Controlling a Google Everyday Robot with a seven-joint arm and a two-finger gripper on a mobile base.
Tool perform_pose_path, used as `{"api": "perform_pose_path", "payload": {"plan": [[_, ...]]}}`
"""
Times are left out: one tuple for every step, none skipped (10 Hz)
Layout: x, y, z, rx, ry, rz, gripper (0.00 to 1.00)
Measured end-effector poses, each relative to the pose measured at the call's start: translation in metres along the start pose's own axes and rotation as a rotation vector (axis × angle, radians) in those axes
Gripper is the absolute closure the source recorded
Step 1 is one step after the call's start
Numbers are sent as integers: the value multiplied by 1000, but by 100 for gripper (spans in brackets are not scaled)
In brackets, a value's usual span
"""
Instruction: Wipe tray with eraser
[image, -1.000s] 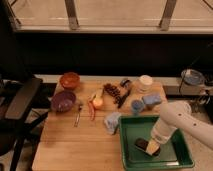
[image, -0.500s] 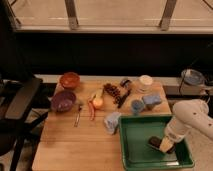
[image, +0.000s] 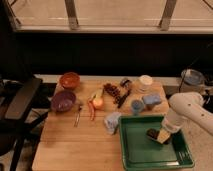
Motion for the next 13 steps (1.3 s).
{"api": "perform_pose_path", "payload": {"plan": [[-12, 9, 6, -13, -7, -16, 100], [-20, 21, 11, -31, -13, -30, 100], [-20, 33, 17, -48, -14, -37, 100], [-13, 46, 21, -64, -12, -36, 100], [0, 56, 23, -74, -9, -24, 100], [12, 61, 22, -77, -6, -5, 100], [26, 60, 18, -72, -3, 18, 100], [41, 54, 10, -53, 5, 45, 100], [49, 47, 2, -34, 10, 62, 100], [56, 35, -7, -11, 13, 74, 100], [54, 22, -13, 5, 12, 76, 100], [45, 8, -14, 16, 11, 67, 100], [37, 2, -14, 19, 8, 56, 100]]}}
